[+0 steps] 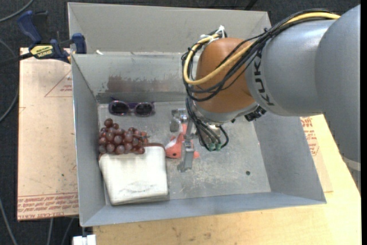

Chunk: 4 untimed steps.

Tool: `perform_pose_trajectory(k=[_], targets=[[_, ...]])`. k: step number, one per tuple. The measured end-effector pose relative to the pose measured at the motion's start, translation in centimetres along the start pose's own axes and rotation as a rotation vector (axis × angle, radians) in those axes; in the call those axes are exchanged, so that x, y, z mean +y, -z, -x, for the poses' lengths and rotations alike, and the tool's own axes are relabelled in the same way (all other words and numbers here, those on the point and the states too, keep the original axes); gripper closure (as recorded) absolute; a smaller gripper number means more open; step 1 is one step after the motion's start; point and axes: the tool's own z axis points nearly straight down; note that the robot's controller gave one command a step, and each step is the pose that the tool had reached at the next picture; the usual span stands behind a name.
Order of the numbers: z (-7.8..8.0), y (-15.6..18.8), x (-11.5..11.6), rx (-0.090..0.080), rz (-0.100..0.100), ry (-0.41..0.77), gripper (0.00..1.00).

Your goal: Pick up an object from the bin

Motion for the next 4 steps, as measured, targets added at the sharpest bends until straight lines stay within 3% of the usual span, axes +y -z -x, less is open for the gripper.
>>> perform_pose_trajectory(k=[1, 2, 3, 4], targets=[[1.1, -6.0, -0.5, 0.006, 0.0, -0.26, 1.0], [1.1, -6.0, -0.5, 0.006, 0.0, -0.261, 1.0], [1.1, -2.5, -0.5, 0.013, -0.002, -0.293, 1.0], [1.1, 1.7, -0.8, 0.006, 0.0, -0.277, 1.0]])
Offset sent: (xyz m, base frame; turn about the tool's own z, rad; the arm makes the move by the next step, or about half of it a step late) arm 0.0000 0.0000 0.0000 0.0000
